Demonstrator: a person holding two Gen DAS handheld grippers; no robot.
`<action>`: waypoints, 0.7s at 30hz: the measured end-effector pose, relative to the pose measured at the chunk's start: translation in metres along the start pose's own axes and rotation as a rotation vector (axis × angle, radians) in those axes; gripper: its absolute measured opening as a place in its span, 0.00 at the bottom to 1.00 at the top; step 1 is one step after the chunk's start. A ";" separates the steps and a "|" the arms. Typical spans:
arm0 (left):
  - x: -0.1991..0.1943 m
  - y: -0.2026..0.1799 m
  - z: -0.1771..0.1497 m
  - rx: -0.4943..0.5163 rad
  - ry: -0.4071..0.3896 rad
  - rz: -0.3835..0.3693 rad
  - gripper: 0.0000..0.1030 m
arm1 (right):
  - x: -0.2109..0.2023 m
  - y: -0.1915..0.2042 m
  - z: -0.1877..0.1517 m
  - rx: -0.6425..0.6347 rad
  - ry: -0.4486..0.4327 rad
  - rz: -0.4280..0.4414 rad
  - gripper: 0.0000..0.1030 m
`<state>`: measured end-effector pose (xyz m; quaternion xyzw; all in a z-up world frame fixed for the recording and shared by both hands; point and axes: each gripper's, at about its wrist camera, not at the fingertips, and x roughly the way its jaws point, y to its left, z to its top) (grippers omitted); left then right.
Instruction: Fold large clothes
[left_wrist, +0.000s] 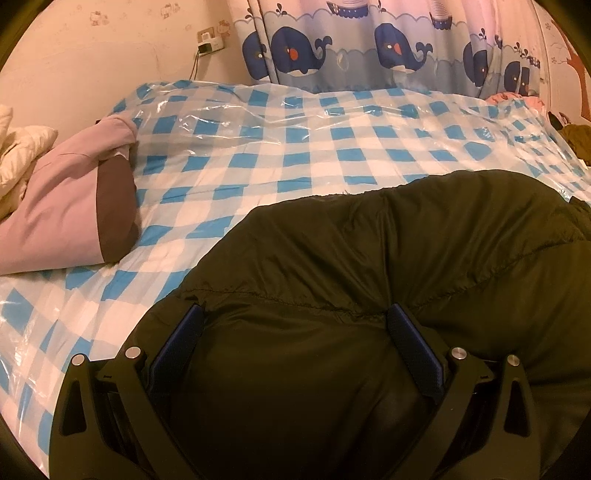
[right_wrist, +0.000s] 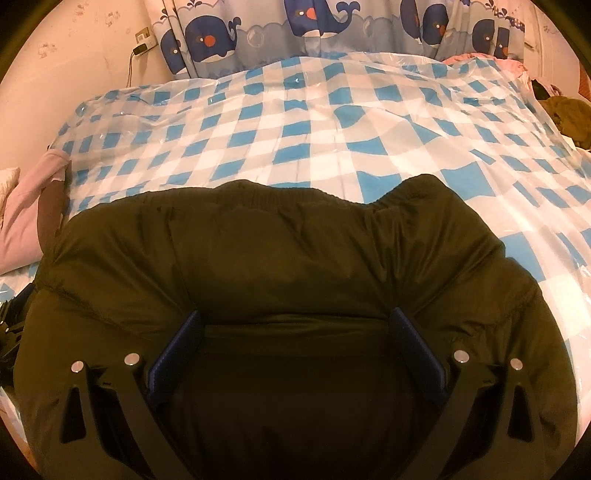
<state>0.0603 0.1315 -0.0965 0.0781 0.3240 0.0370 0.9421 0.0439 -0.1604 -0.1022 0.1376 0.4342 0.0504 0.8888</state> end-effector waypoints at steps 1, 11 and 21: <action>0.000 0.000 0.000 0.001 -0.001 0.001 0.93 | -0.001 0.000 0.000 0.000 -0.001 0.000 0.94; 0.001 0.000 0.000 0.000 0.001 -0.002 0.93 | -0.001 0.000 0.000 0.000 -0.001 -0.001 0.94; 0.001 0.000 0.000 -0.001 0.000 -0.001 0.93 | 0.000 0.000 0.001 0.000 0.000 -0.002 0.94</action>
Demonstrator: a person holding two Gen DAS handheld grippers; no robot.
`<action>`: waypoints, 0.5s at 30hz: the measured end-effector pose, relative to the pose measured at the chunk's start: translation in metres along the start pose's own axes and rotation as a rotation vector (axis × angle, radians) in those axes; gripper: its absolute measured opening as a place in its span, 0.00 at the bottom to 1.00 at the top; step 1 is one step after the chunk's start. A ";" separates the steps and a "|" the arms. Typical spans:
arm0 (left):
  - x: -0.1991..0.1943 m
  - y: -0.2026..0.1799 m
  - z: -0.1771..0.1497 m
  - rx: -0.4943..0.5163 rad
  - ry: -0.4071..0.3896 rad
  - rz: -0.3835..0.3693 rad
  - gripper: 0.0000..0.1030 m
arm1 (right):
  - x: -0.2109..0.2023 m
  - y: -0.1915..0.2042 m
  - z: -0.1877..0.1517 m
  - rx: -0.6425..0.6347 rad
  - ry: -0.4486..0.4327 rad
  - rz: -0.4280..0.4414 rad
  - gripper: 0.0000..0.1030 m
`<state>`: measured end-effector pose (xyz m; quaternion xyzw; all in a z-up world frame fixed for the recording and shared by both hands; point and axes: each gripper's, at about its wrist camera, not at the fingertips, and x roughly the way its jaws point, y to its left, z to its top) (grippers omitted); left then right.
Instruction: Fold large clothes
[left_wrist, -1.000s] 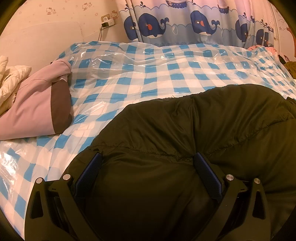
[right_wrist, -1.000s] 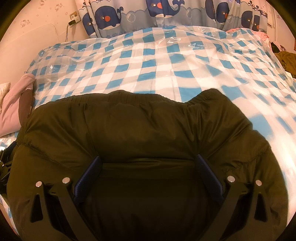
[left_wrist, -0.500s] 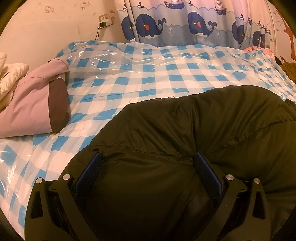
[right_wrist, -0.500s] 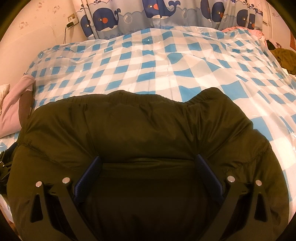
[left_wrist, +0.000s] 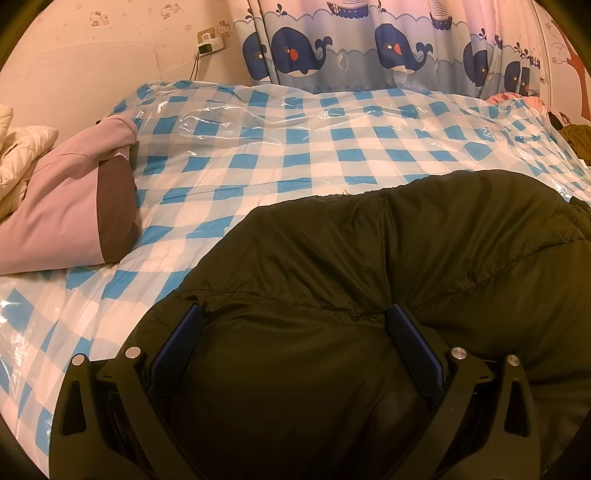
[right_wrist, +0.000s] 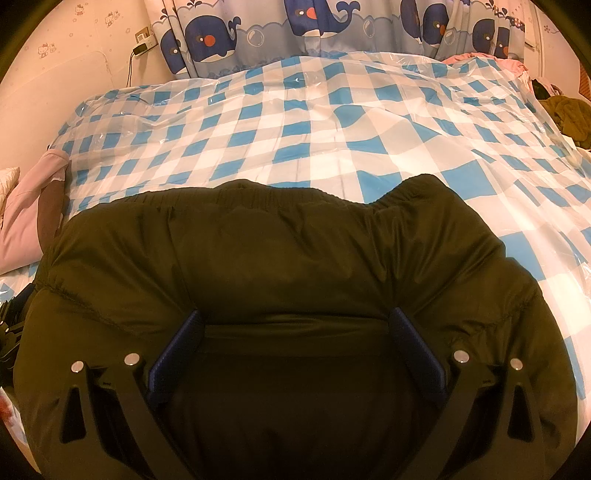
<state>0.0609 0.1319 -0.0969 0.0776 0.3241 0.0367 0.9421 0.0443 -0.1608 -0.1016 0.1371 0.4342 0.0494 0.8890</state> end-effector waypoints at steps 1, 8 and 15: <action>0.001 0.000 0.000 0.000 -0.003 0.003 0.93 | 0.000 0.000 0.000 0.000 0.000 -0.001 0.94; 0.000 -0.002 0.001 -0.008 -0.010 0.008 0.93 | 0.000 0.001 0.000 0.000 -0.003 -0.004 0.94; 0.004 -0.001 0.001 -0.027 0.005 -0.020 0.93 | 0.002 0.002 0.001 0.000 0.000 -0.004 0.94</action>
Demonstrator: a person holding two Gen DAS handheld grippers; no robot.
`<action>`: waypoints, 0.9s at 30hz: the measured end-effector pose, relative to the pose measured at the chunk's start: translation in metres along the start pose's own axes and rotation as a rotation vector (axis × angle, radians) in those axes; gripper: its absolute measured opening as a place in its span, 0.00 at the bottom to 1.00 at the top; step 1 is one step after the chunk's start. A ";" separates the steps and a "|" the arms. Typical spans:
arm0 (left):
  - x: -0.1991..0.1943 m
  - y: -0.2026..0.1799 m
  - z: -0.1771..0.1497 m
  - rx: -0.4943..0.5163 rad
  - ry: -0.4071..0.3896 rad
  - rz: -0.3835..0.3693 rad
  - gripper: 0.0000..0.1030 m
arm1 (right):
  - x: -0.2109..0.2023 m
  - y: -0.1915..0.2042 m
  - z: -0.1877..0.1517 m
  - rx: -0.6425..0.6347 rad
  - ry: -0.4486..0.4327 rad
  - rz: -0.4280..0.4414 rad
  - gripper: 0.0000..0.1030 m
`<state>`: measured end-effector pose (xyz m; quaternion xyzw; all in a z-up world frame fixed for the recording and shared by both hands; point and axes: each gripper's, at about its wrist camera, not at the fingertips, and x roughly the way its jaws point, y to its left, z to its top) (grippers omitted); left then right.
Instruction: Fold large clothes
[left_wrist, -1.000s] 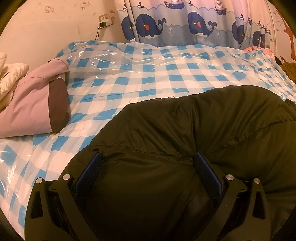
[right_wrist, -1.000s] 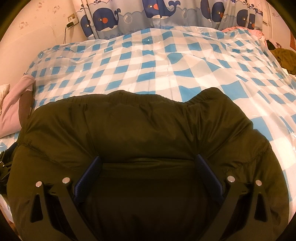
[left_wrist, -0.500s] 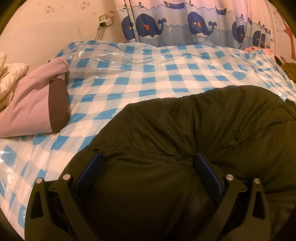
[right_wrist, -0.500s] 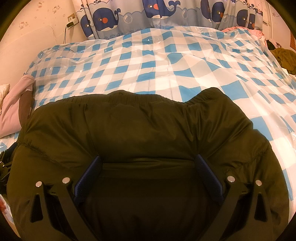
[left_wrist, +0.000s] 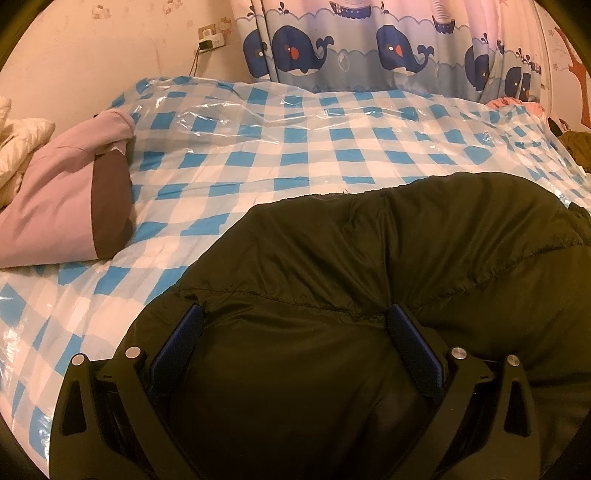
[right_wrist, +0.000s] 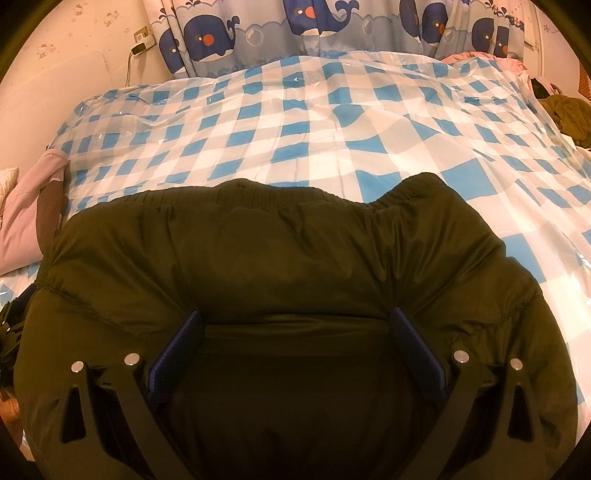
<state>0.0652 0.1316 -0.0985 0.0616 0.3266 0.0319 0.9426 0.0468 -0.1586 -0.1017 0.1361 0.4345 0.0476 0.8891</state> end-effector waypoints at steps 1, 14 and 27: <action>-0.001 0.000 0.001 -0.001 0.001 0.003 0.93 | -0.001 0.000 0.000 -0.001 0.000 0.000 0.94; -0.008 0.004 0.002 -0.014 0.060 0.007 0.93 | -0.002 -0.005 -0.002 0.010 0.014 0.046 0.94; -0.069 0.043 0.026 0.016 -0.029 -0.152 0.93 | -0.101 -0.120 0.026 0.174 0.138 0.251 0.93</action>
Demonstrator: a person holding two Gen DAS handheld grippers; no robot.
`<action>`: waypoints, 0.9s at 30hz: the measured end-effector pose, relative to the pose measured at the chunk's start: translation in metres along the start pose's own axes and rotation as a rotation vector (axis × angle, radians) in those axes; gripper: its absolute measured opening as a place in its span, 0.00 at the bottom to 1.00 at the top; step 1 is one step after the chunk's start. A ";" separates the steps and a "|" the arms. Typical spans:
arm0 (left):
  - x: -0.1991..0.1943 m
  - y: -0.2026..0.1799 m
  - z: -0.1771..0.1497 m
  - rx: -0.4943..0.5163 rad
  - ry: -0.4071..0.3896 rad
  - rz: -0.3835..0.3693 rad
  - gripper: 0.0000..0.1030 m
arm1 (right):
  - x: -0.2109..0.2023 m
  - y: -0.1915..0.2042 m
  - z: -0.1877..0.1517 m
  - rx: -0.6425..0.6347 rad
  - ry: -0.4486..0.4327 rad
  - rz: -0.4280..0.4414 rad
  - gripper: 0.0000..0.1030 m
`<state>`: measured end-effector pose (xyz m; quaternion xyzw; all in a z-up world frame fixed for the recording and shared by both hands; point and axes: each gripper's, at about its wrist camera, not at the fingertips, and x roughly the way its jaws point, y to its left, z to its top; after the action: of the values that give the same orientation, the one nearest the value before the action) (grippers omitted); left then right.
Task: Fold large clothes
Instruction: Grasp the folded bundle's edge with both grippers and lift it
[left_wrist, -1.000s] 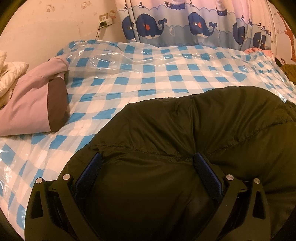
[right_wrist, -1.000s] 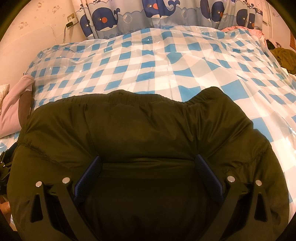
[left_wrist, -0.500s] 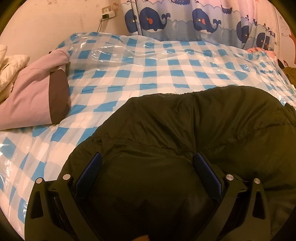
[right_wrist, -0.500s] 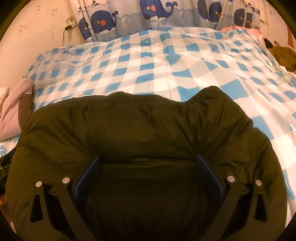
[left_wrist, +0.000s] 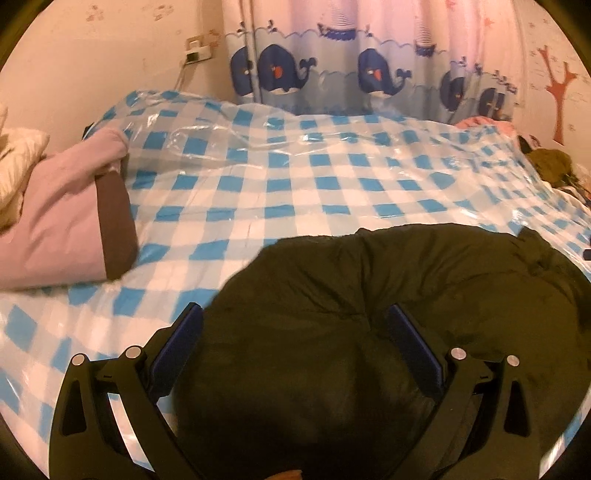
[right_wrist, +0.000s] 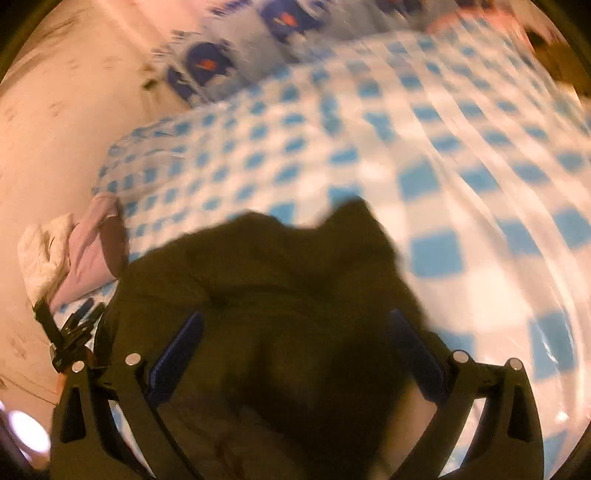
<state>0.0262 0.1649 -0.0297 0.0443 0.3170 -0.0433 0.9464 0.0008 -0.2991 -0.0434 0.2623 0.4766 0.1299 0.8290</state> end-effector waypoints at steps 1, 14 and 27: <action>-0.005 0.009 0.002 -0.003 0.010 -0.020 0.93 | -0.001 -0.009 0.000 0.022 0.019 0.001 0.93; -0.021 0.136 -0.059 -0.613 0.311 -0.491 0.93 | 0.033 -0.056 -0.053 0.245 0.241 0.250 0.93; 0.002 0.110 -0.131 -0.754 0.430 -0.595 0.93 | -0.034 0.052 -0.035 -0.158 -0.114 0.144 0.93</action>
<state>-0.0386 0.2884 -0.1292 -0.3832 0.4967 -0.1829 0.7570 -0.0444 -0.2609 -0.0040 0.2363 0.3970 0.2111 0.8614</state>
